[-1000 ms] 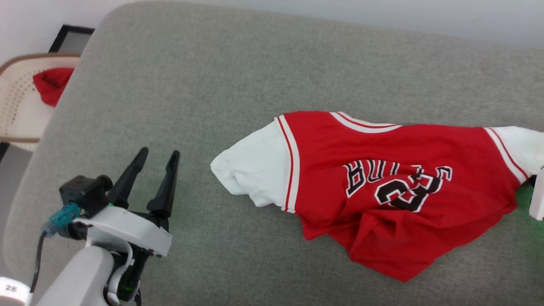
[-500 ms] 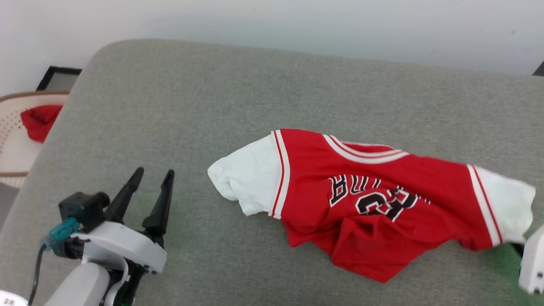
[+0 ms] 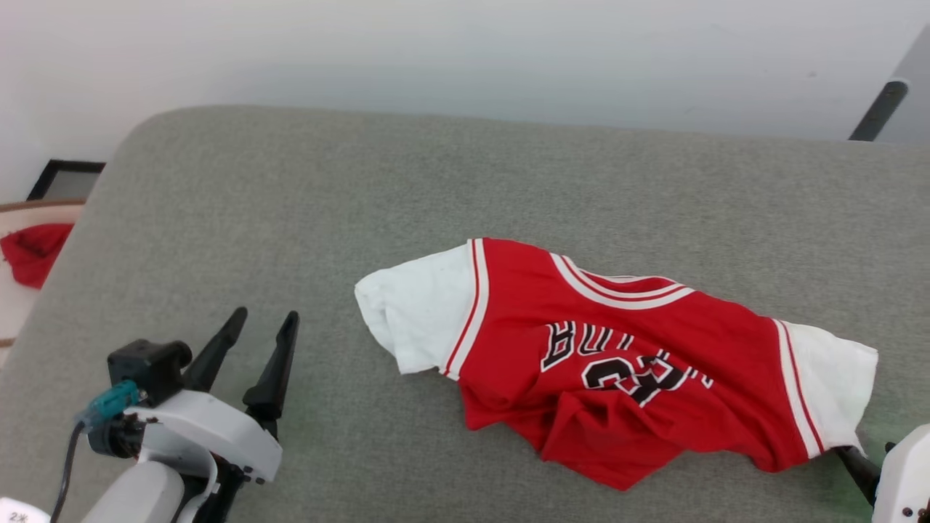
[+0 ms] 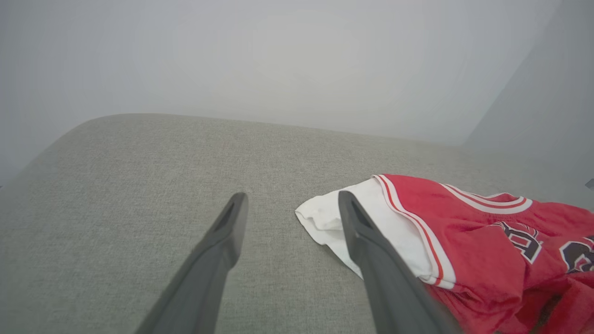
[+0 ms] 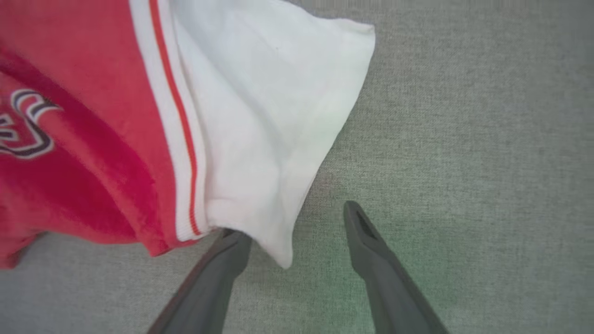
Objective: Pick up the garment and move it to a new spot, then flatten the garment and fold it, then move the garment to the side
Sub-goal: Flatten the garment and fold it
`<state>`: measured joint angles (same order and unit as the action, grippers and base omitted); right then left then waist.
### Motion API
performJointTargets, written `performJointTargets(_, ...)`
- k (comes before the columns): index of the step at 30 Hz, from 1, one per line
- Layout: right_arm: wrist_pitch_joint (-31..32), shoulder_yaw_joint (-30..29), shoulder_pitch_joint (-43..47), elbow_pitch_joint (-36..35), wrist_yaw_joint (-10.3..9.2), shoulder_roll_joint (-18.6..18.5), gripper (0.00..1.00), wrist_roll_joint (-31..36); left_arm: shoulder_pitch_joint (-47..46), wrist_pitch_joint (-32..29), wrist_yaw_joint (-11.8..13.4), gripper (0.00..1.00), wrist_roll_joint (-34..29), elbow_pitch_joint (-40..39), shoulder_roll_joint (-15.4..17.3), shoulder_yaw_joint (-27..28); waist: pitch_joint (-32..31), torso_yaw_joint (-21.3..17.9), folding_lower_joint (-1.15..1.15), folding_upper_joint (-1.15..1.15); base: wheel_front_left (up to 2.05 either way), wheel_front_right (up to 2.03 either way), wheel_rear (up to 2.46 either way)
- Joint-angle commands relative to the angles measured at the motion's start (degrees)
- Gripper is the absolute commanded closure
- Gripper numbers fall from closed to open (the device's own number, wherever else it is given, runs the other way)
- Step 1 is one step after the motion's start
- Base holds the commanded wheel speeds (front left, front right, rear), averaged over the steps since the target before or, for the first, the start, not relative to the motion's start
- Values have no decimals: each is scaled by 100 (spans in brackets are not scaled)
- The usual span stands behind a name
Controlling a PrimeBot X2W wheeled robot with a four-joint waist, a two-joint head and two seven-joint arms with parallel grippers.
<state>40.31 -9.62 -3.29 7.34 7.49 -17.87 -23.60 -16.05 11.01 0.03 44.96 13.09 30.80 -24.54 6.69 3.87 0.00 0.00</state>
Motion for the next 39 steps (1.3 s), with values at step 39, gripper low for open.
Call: performJointTargets(39,-2176,691,-310,-1809,-1,491,0,511,-2840,-4686,-314,0,690,2099,487,-893,855,-1582,0,0,0,0,0)
